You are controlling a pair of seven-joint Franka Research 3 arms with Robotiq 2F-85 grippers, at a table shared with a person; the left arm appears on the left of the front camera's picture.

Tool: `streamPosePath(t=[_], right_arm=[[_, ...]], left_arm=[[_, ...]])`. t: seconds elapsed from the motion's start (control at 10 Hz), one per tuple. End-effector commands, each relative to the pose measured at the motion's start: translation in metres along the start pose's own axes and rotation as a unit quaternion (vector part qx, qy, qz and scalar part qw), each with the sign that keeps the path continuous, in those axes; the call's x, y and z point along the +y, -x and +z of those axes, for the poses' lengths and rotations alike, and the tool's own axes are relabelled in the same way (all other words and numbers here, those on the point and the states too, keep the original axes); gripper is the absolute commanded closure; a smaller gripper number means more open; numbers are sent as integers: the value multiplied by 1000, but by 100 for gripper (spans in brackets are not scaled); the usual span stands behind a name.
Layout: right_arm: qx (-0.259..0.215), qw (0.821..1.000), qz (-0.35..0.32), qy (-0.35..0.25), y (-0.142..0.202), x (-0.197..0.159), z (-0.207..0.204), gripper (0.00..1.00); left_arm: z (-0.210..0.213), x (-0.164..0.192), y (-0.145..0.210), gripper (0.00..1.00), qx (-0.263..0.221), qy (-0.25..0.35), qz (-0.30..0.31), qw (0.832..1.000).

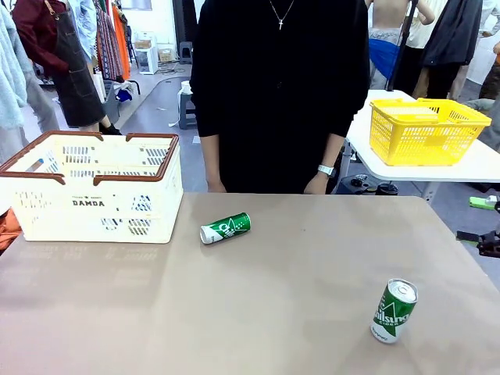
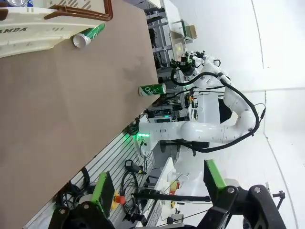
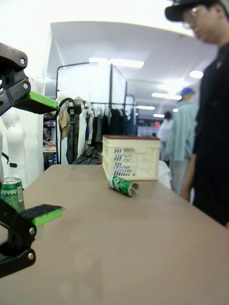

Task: Place the drinks into the Shopping basket.
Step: Pick up one drink and place it into the Shopping basket.

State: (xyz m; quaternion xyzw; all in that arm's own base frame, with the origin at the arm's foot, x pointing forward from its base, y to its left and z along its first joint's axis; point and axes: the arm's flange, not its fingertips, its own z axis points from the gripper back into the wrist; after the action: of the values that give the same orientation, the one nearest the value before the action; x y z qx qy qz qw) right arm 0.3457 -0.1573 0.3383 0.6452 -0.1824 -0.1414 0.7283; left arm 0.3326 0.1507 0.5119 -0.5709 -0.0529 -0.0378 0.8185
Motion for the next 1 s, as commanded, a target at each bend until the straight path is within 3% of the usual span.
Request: streamPosePath(t=[0.0,0.4,0.6,0.7,0.9], right_arm=[[6,1000,-8,3,-1,5,2,0],[6,1000,-8,3,-1,5,2,0],[6,1000,-8,3,-1,5,2,0],[6,1000,-8,3,-1,5,2,0],[6,1000,-8,3,-1,5,2,0]], left_arm=[[-1,0,1,0,-4,-4,7,1000],[0,0,0,0,0,0,0,1000],[-60,-78,-31,0,95,-121,-62,986],[-102,-113,-44,0,143,-177,-92,969],[-189,-161,-69,0,185,-306,-107,928]])
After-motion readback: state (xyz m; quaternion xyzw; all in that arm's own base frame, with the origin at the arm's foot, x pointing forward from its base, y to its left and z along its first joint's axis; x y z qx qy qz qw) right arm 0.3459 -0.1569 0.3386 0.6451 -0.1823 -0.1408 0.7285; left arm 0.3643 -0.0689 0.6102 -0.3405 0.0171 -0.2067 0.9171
